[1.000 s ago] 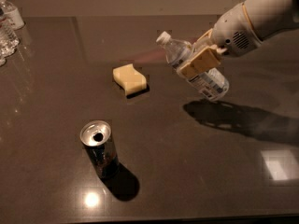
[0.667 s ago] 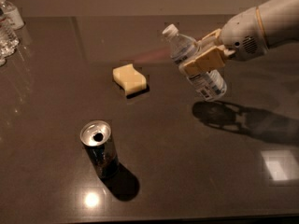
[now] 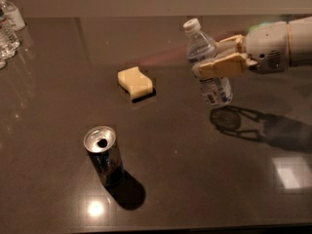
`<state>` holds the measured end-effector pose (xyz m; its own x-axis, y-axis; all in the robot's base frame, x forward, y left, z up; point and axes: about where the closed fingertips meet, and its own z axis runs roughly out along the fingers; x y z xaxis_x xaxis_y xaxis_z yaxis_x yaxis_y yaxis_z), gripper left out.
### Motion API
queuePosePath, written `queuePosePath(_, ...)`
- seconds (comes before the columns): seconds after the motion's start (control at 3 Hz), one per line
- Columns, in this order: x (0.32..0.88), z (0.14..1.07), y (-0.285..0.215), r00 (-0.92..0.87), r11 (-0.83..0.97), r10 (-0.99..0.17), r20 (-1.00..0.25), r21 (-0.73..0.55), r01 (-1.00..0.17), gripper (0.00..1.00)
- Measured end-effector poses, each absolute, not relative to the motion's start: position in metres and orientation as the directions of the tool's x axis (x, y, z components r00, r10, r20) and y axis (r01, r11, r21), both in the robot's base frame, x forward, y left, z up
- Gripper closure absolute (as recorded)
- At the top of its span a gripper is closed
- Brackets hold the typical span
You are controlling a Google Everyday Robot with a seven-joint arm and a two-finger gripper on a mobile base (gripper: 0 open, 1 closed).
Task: Place blue plastic bottle upright
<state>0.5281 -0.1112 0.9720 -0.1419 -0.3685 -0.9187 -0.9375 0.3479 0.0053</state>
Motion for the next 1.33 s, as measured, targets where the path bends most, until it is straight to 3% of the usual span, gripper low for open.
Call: queuePosePath(1.33,0.516,0.97,-0.152,-0.051,0.342,-0.052,-0.997,0.031,-0.939,1.0)
